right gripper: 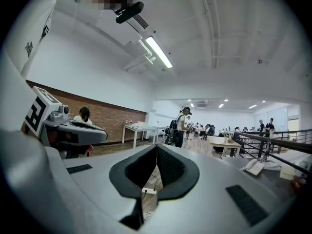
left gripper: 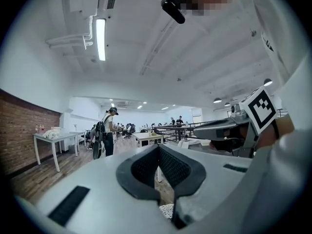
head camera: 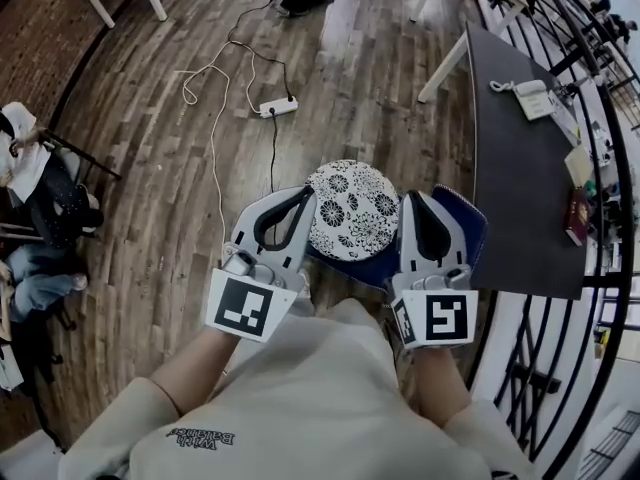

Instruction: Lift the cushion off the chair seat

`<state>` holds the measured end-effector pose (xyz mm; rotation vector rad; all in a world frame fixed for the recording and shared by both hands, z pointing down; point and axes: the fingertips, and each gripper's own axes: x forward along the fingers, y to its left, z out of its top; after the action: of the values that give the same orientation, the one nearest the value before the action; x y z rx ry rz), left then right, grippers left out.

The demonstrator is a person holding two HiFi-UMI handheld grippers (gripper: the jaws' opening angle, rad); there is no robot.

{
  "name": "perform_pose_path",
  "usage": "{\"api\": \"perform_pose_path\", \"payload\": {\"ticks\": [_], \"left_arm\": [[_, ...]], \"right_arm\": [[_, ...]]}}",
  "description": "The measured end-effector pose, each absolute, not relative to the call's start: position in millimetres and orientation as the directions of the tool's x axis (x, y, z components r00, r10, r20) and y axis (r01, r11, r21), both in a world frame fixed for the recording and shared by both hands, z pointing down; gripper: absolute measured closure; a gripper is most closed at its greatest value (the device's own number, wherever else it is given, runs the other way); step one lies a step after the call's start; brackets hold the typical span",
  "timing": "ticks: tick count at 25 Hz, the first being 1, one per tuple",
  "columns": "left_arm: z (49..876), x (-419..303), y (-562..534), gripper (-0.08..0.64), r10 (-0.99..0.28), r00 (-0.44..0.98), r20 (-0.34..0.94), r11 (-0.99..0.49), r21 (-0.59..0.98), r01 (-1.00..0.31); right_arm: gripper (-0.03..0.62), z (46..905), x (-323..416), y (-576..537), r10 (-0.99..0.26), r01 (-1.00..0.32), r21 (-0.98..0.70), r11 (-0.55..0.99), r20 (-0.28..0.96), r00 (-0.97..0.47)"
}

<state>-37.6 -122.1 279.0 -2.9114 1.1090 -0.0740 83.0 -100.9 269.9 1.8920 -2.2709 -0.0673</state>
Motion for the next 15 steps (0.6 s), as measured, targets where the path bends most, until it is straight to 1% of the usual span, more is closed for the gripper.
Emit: {"api": "perform_pose_path", "payload": {"ticks": [9,15], "left_arm": [[284.6,-16.5,-125.4,0.555,-0.666,0.743,0.063,-0.746,-0.066,-0.663],[289.5,-6.7,-126.0,0.555,-0.682,0.728,0.079,-0.731,-0.027,-0.682]], "right_arm": [[0.589,281.1,91.8,-108.5,-0.962,-0.958,0.139,0.253,0.144,-0.233],[0.589,291.9,99.8,-111.4,-0.950,-0.951,0.111,0.288,0.162,-0.268]]}}
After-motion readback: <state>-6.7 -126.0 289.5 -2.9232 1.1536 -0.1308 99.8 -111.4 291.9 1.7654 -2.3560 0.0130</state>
